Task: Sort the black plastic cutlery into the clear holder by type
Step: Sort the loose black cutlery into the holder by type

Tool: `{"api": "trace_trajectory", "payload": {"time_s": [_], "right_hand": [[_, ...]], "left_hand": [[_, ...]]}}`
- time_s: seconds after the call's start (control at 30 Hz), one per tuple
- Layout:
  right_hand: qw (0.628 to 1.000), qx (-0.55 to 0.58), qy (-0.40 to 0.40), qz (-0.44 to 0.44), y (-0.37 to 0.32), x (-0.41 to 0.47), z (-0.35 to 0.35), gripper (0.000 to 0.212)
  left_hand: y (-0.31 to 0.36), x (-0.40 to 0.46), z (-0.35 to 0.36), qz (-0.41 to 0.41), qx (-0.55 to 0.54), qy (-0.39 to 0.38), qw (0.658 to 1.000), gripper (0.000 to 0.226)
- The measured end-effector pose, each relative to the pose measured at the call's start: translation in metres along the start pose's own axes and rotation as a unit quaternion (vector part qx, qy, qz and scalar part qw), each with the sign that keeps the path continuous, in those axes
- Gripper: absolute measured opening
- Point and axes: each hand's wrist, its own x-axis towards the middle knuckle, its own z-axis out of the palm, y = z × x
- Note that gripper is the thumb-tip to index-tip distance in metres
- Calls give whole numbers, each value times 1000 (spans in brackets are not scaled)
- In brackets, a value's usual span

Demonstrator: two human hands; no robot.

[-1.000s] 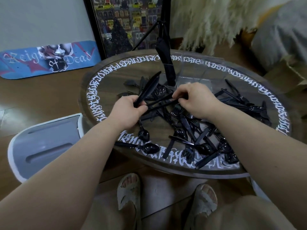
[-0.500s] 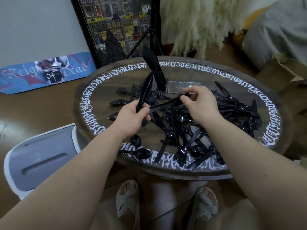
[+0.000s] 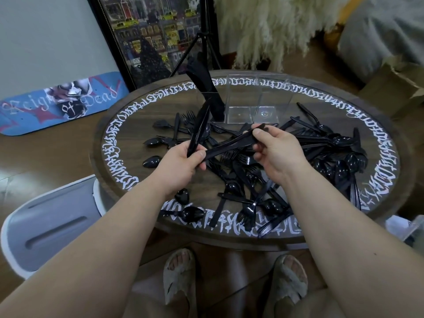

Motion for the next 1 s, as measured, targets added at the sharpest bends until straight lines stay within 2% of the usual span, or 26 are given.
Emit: {"api": "trace_trajectory", "payload": {"time_s": [0.13,0.3,0.37,0.5,0.57,0.77,0.9,1.0], "right_hand": [[999,-46,-7,-23,0,2,-1,11],[998,-51,-9,-40,-4,1,-2,18],[997,-59,-31,-37,-3,-1,-3,23],[994,-62,-86,-16,-2,-4,2,14],[993,-59,-100,-9,-1,-5,5,17],[996,-7,-94,-5,0,-6,14,27],[997,-20,-64,-33,3,-5,16,17],[999,-5,-36,-35,5,-3,17,13]], "left_hand": [[-4,2,1,-1,53,10,999,17],[-2,6,2,36,152,91,984,25],[-3,7,3,43,153,79,984,28],[-1,6,5,56,141,66,986,27],[0,6,6,65,135,61,987,23],[1,3,7,63,163,22,984,14],[5,1,8,32,80,-16,996,18],[6,2,10,51,92,-23,994,19]]}}
